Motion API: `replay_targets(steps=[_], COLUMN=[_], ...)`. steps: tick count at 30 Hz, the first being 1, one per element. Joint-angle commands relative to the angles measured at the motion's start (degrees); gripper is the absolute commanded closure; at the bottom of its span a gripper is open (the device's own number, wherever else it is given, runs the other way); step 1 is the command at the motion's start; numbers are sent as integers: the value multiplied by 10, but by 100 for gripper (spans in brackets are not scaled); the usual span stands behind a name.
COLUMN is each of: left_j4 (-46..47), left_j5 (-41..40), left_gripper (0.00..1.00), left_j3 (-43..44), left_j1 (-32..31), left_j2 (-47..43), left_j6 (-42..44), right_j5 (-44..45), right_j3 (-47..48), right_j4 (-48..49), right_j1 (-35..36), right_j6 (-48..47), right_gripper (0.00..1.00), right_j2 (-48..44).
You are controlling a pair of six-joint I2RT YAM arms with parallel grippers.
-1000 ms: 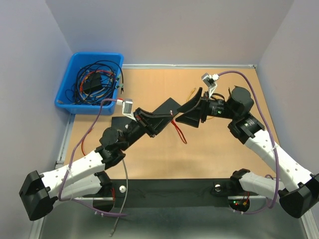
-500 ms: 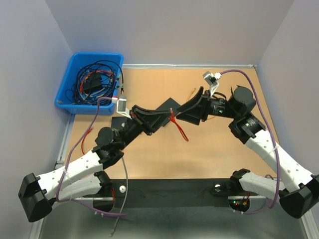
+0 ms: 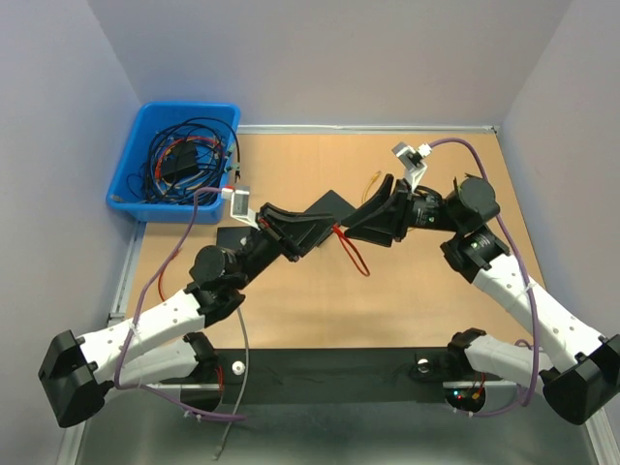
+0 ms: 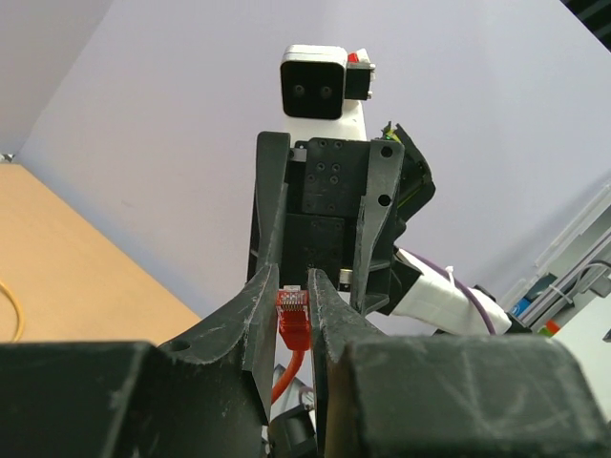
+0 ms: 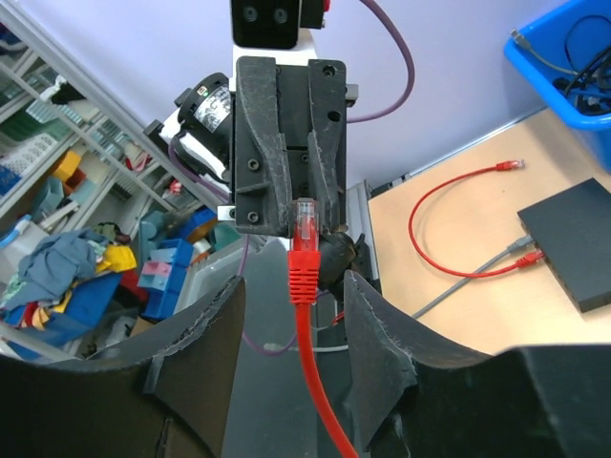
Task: Insert the plug into the switch port
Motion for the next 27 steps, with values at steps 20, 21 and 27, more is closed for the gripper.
replay_targets(steps=[20,21,27], left_j4=[70,71,80], left_j5=[25,25,28], left_gripper=[100,100,100], left_j3=[36,36,37], left_j1=[-2,-2,-2], left_j2=[16,19,27], left_j6=[-8,-8,-10], right_j5=[-16,-17,-22], right_j3=[-16,-14,-14], right_j4=[59,59,59], right_j1=[4,3,3], right_j6=[19,19,19], right_gripper=[62,62,66], right_j2=[4,5,8])
